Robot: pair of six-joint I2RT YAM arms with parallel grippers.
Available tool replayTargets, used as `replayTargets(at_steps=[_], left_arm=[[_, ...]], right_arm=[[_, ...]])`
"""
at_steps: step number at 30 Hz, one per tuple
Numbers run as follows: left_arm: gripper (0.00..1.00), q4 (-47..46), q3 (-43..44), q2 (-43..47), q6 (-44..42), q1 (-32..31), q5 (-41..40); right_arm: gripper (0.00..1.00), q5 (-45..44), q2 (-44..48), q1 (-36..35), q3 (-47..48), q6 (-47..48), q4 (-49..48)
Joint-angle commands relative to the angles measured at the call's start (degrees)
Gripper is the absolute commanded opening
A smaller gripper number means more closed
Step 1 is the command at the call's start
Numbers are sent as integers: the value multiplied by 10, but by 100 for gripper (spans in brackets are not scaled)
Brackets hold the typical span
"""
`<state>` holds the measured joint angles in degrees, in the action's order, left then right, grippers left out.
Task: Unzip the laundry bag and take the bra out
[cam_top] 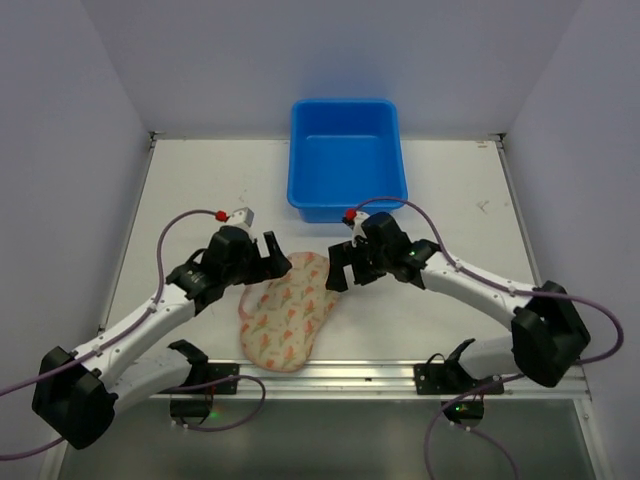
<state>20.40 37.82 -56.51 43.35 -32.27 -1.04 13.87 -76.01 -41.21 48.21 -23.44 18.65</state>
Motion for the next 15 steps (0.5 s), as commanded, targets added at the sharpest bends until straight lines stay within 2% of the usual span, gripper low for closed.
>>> replayTargets(at_steps=[1,6,8,11,15], left_arm=[[98,51,-44,14,28,1,8],[94,26,-83,18,38,1,8],[93,-4,-87,-1,36,1,24],[90,-62,-87,-53,24,1,37],[86,-127,-35,-152,-10,2,45]], right_arm=[[96,23,-67,2,45,12,-54],[89,24,-169,6,78,2,-80],[86,33,-181,6,80,1,-80],[80,44,-171,6,73,8,-69],[74,62,-129,5,50,26,-35]])
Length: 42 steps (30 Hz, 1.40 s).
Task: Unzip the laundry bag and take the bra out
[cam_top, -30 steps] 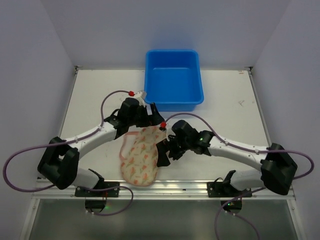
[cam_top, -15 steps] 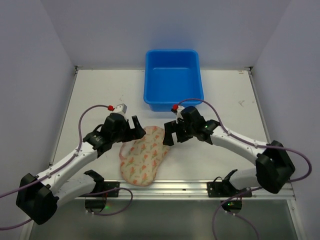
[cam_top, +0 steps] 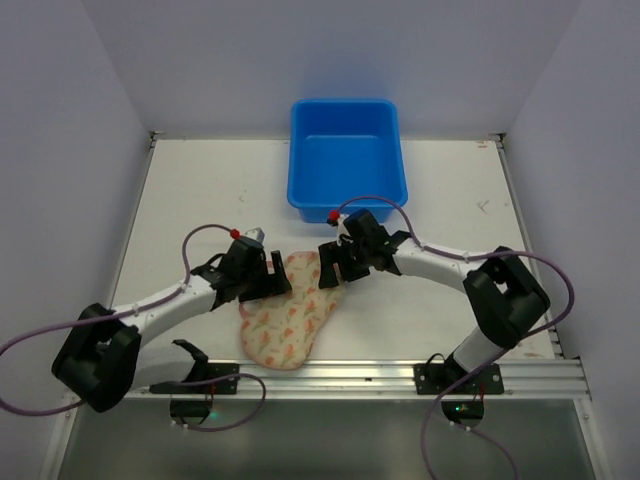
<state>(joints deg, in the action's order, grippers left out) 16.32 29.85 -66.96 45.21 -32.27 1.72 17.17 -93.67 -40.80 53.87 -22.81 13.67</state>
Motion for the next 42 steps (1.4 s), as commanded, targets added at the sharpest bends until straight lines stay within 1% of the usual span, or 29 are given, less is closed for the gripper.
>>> replayTargets(at_steps=[1,2,3,4,5,6,9,11,12,14,15,17,18,19,21,22,24,25,26,27,28,30,32,33,35,36,38,40,42], left_arm=[[86,-111,58,-89,-38,2,18],[86,-119,75,-111,-47,3,18],[85,-126,112,-131,-70,2,22],[85,-137,131,-169,-84,3,25],[84,-141,151,-185,-109,3,29],[84,-145,187,-200,-120,2,35],[85,-150,246,-245,-159,2,64],[87,-144,266,-245,-177,3,73],[89,-137,278,-242,-182,2,72],[92,-115,280,-215,-189,4,61],[95,-104,274,-201,-189,5,43],[98,-57,266,-150,-174,8,20],[100,-35,254,-132,-164,9,-12],[100,10,247,-94,-151,9,-37],[100,54,213,-56,-106,10,-78],[100,95,202,-21,-90,10,-87],[100,126,156,16,-48,10,-93],[100,149,141,51,-34,9,-90],[100,158,125,70,-9,10,-86],[100,164,96,87,4,9,-75],[99,171,82,117,14,9,-67],[98,179,51,149,40,9,-53],[98,185,30,160,54,8,-46],[98,185,22,163,59,8,-44],[97,162,1,160,61,8,-38],[96,134,-5,149,62,8,-37],[96,99,-18,132,61,8,-36],[95,45,-18,95,52,9,-46],[94,17,-1,47,21,13,-66]], right_arm=[[72,50,55,1,-13,22,30],[69,59,72,1,-20,22,36],[68,68,82,0,-39,22,40],[67,88,94,0,-50,15,40],[66,95,116,-2,-60,10,39],[65,99,128,-5,-81,4,38],[67,103,165,-20,-108,-13,41],[68,103,177,-27,-118,-25,41],[68,103,189,-27,-125,-27,40],[70,102,201,-27,-130,-30,40],[70,96,206,-28,-128,-29,43],[73,77,218,-27,-123,-23,57],[74,53,221,-27,-119,-22,58],[77,38,228,-27,-116,-19,60],[79,4,230,-16,-103,-16,59],[79,-3,227,-12,-97,-14,59],[80,-20,218,-2,-73,-11,59],[81,-37,212,0,-63,-9,58],[82,-42,197,2,-54,-8,57],[82,-45,187,4,-36,-7,55],[82,-51,177,4,-26,-7,50],[82,-52,146,6,-6,-10,41],[82,-46,124,7,3,-14,22],[82,-41,98,7,12,-15,16],[82,-15,68,7,23,-13,8],[81,-5,39,7,32,-13,8],[77,12,15,7,36,-9,11],[75,37,6,5,23,-12,3],[75,46,10,3,6,-11,3]])
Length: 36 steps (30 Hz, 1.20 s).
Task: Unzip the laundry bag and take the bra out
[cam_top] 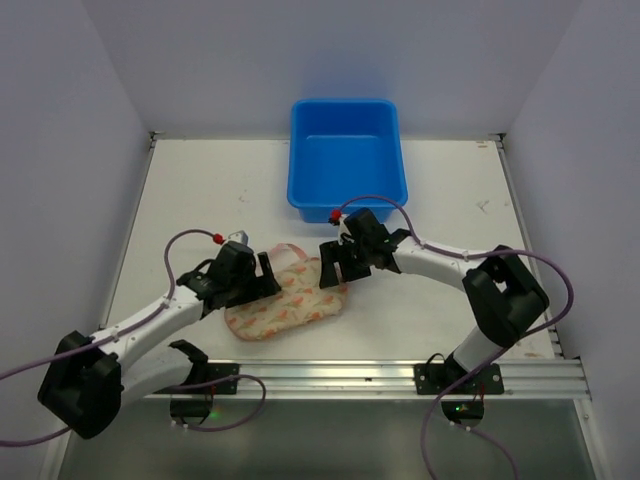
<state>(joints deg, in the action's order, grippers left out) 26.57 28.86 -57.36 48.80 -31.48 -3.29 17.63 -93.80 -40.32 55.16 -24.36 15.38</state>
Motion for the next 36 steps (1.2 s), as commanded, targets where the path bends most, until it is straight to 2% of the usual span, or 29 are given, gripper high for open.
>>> replayTargets(at_steps=[1,4,8,11,15,18,21,27,33,36], left_arm=[[94,-106,18,-66,-31,13,-25],[94,-143,63,-123,-116,38,-44],[94,-165,127,-166,-180,77,-45],[95,-176,150,-170,-212,93,-51],[98,-152,167,-152,-213,99,-54],[100,-109,157,-104,-159,99,-74],[100,-47,134,-35,-83,99,-69],[100,26,41,126,21,98,0],[100,30,-45,207,101,93,103],[100,10,-83,221,134,65,106]], right_arm=[[74,43,20,-5,-10,5,-10],[73,58,37,-13,-26,2,-5],[73,79,43,-37,-36,-7,-4],[73,74,40,-69,-21,-10,4],[76,87,44,-77,-9,-21,-3],[77,77,68,-77,-4,-33,-18],[81,24,95,-78,-9,-43,-23],[89,-72,182,-75,-51,-55,-23],[95,-111,244,-69,-83,-70,-24],[96,-118,255,-67,-93,-73,-24]])
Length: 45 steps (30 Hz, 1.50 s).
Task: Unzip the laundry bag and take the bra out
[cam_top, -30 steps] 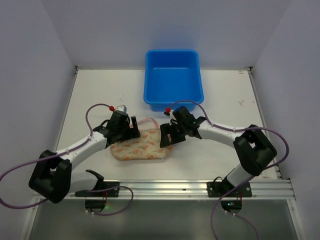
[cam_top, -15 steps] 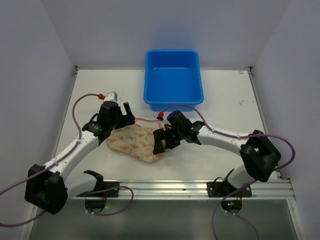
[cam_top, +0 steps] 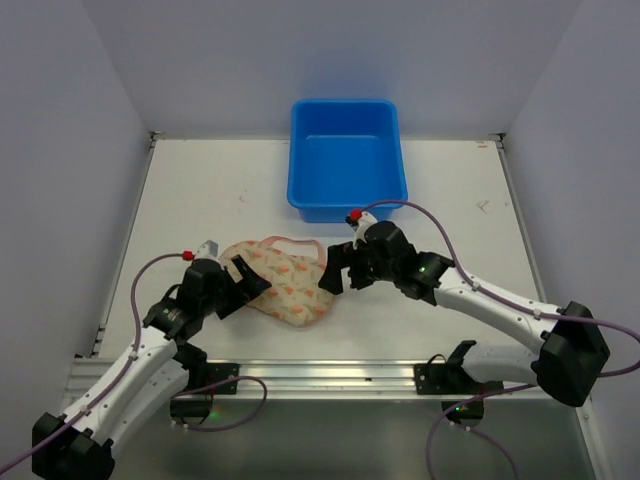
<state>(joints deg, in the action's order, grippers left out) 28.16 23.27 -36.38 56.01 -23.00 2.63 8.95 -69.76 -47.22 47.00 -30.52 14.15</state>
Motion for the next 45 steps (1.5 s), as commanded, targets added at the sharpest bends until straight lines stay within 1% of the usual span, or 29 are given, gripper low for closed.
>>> replayTargets(at_steps=[1,2,3,4,5,6,7,9,12,15,18,19,21,22,24,25,26,27,28,32,33,35,38,43,45], left_arm=[[100,-19,-50,11,73,-42,45],[99,-36,-61,8,92,-55,41],[99,-78,-73,-7,98,-67,31],[98,-99,-82,-18,103,-82,26],[97,-123,-97,-31,110,-85,23],[97,-177,-104,-58,112,-85,27],[95,-203,-112,-71,116,-85,30],[95,-268,-113,-117,115,-85,29],[94,-321,-95,-172,99,-85,13],[91,-351,-80,-207,92,-85,0],[81,-373,-76,-226,97,-85,-2],[74,-379,-78,-227,104,-85,1],[65,-391,-78,-229,111,-85,8],[56,-393,-77,-227,117,-85,11],[46,-394,-74,-217,124,-85,19],[36,-394,-73,-213,133,-85,21],[31,-390,-71,-202,139,-86,24],[28,-384,-69,-196,146,-86,23],[21,-378,-64,-192,158,-85,23],[17,-341,-48,-162,192,-86,18],[16,-321,-43,-158,198,-86,16],[13,-308,-31,-151,212,-86,13],[12,-287,-9,-153,223,-86,18],[11,-260,15,-155,244,-86,24],[11,-259,20,-151,253,-86,27]], right_arm=[[96,-31,16,3,-13,-12,-12],[96,-31,16,3,-16,-12,-12],[97,-30,16,2,-17,-12,-12],[97,-28,16,3,-18,-11,-14],[97,-28,16,3,-18,-12,-14],[97,-25,16,2,-19,-12,-13],[97,-24,17,3,-19,-12,-13],[98,-24,22,3,-24,-11,-13],[98,-26,28,4,-31,-12,-13],[98,-24,35,4,-39,-16,-14],[96,-25,43,3,-51,-22,-32],[95,-20,45,2,-56,-23,-40],[91,-15,50,-1,-70,-27,-54],[91,-12,49,-8,-74,-28,-67],[87,-16,40,-23,-78,-30,-71],[86,-18,36,-30,-77,-30,-69],[83,-24,31,-37,-71,-28,-68],[81,-30,23,-51,-67,-24,-62],[80,-35,21,-59,-63,-22,-62],[74,-60,15,-87,-52,-11,-66],[70,-64,14,-90,-51,-9,-68],[68,-69,10,-103,-49,-3,-72],[64,-86,1,-120,-46,3,-81],[61,-107,-6,-130,-60,17,-141],[61,-108,-10,-130,-75,23,-189]])
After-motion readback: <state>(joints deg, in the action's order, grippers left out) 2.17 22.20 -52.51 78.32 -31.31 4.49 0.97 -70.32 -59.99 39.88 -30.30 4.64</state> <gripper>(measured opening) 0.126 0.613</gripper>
